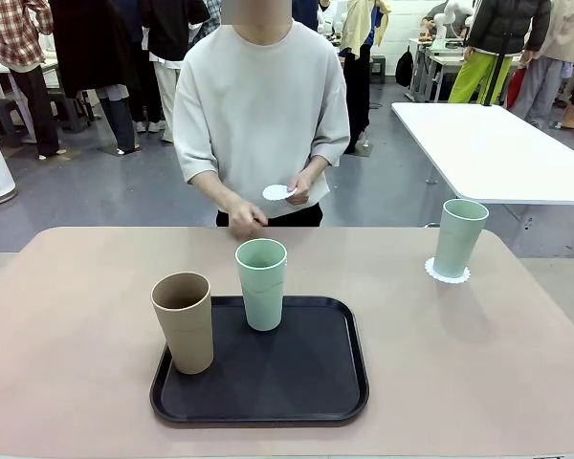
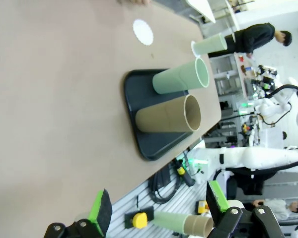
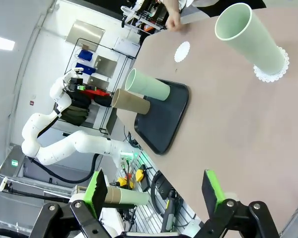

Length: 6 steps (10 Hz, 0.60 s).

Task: Place coasters on the table and set cups on them.
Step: Take one Reusable plastic cup from the Flat Tray and place it on a coaster set by the human.

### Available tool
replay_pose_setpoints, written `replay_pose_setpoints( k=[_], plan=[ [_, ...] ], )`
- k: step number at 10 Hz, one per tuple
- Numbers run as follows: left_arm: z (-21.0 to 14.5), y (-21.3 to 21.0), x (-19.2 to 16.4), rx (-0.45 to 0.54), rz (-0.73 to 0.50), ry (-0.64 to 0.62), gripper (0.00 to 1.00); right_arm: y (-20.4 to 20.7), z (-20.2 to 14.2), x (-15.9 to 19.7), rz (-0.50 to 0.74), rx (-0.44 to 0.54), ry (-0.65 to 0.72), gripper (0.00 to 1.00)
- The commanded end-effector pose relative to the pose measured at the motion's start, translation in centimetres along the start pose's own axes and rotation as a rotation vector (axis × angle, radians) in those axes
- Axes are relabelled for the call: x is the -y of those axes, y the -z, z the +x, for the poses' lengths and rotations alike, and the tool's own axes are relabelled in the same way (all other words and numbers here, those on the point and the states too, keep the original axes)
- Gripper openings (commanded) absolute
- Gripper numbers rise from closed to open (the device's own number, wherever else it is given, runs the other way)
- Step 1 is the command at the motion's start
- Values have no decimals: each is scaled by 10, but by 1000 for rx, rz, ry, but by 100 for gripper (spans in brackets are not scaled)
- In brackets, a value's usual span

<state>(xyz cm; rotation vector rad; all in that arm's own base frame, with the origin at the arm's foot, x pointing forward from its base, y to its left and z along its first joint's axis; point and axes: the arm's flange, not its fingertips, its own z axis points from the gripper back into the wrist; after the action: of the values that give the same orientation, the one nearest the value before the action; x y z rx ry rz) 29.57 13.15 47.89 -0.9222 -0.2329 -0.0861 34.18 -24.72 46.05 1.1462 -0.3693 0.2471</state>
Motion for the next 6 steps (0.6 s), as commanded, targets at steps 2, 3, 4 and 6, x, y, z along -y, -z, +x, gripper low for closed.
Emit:
replay_pose_setpoints(
  k=[2, 3, 4, 6],
  plan=[
    [0, -1, 0, 9, -8, 7, 100, -1, 0, -1, -8, 3, 5, 100],
    [0, -1, 0, 9, -8, 7, 100, -1, 0, -1, -8, 3, 5, 100],
    [0, -1, 0, 9, -8, 7, 100, -1, 0, -1, -8, 3, 5, 100],
    [0, -1, 0, 9, -8, 7, 100, -1, 0, -1, -8, 3, 5, 100]
  ],
)
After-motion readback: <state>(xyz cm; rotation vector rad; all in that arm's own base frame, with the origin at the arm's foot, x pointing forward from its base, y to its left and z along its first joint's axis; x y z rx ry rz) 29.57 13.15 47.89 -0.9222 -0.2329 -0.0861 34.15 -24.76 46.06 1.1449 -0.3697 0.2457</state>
